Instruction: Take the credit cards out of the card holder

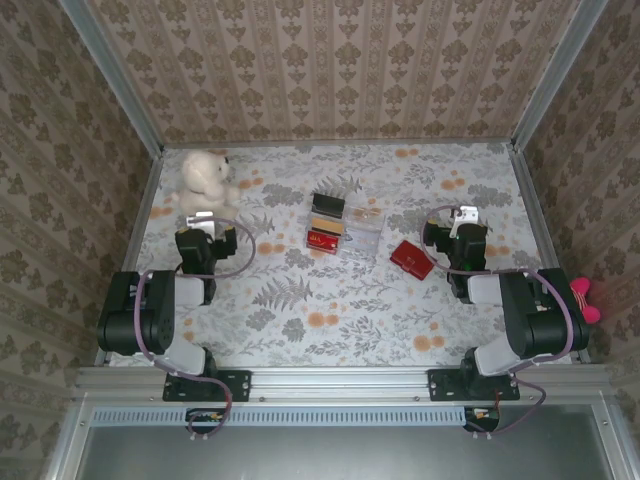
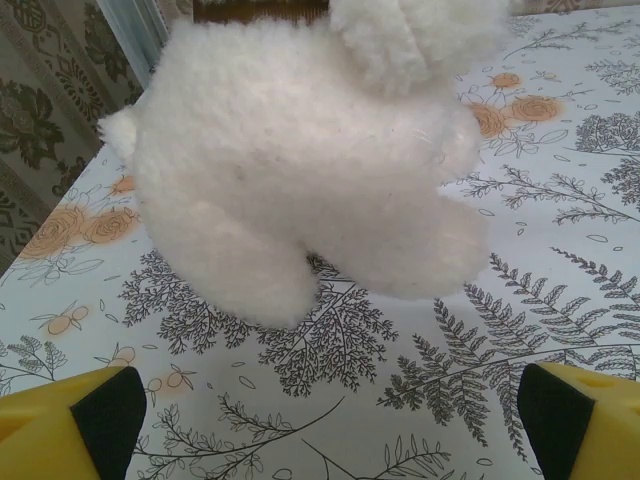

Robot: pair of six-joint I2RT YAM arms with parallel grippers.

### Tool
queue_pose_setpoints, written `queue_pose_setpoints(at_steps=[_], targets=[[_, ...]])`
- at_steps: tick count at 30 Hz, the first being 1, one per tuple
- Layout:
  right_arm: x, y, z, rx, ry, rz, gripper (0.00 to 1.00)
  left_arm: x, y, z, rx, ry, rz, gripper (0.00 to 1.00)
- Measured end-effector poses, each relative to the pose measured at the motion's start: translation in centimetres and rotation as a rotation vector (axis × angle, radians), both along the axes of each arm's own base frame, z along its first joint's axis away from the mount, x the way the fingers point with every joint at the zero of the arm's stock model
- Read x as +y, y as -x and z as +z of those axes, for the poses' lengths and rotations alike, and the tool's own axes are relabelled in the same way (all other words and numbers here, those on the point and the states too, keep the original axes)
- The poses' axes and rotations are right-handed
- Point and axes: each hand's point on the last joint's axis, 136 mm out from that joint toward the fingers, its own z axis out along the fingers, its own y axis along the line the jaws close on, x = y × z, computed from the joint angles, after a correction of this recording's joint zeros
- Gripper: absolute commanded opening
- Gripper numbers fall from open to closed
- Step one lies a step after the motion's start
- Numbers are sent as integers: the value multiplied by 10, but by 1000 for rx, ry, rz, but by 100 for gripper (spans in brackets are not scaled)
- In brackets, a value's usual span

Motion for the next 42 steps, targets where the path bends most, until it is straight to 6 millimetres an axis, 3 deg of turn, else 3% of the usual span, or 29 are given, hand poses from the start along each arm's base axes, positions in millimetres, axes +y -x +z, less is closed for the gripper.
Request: queue_pose_setpoints(at_steps=[28, 31, 35, 39, 42], targets=[[-1, 0, 4, -10, 1, -3, 100, 0, -2, 5, -20, 3, -3, 100], [-2, 4, 22, -41, 3, -12, 100, 1, -1, 11, -33, 1, 4, 100], [-9, 12, 69, -115, -14, -57, 100, -2, 2, 32, -44, -20, 11, 100], [-11, 13, 120, -146, -113, -104, 100, -19, -8, 68, -47, -33, -9, 100], [-6, 13, 147, -119, -211, -113, 100, -40, -16, 101, -47, -2, -34, 100]])
